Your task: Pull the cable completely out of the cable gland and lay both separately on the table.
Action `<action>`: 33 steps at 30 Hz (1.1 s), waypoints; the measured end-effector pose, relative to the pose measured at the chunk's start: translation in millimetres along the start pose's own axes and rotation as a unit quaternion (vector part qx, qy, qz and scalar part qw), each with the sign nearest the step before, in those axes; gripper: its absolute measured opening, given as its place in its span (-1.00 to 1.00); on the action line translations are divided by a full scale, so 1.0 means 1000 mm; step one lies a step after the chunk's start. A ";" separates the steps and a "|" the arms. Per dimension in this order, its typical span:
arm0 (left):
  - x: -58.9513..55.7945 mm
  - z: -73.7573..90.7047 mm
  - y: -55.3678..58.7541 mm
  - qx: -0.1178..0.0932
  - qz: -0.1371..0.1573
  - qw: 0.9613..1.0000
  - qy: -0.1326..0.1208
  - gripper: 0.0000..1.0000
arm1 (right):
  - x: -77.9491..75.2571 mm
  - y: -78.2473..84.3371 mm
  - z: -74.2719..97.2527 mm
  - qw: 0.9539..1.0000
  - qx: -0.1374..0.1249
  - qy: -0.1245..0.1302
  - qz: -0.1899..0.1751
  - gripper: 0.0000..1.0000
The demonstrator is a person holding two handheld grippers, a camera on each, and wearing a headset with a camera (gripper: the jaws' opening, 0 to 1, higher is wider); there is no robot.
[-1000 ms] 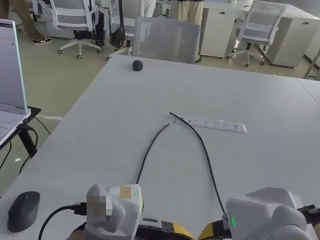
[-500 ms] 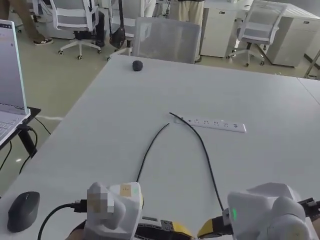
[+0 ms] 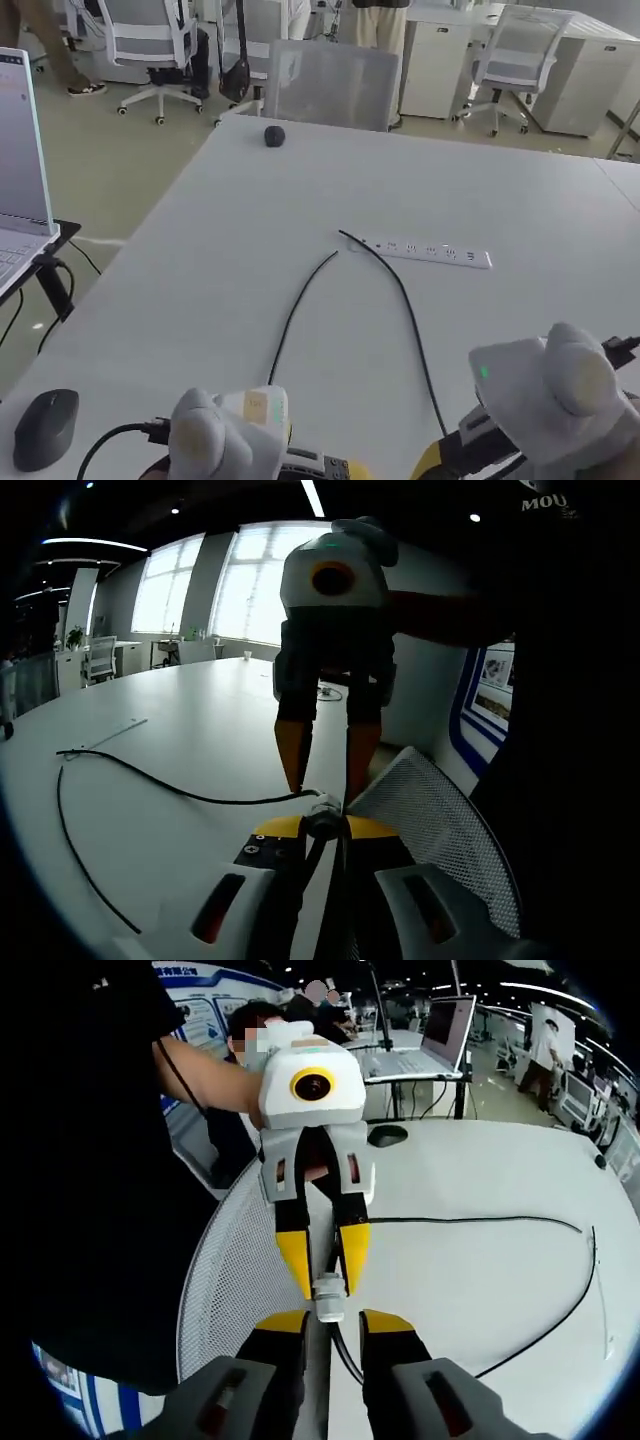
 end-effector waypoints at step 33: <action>0.007 0.001 -0.001 -0.001 0.045 0.999 -0.020 -0.73 | -0.001 0.000 -0.013 0.996 0.040 0.031 0.073 -0.94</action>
Point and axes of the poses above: the centre of the closed fingertips' face, and the gripper's own axes: z roughly backward along the fingers, x roughly to its left, y roughly out of its underside, the point moved 1 cm from there along z, roughly backward along the fingers, and after that the axes turned 9 degrees about z, right-handed, at the moved point
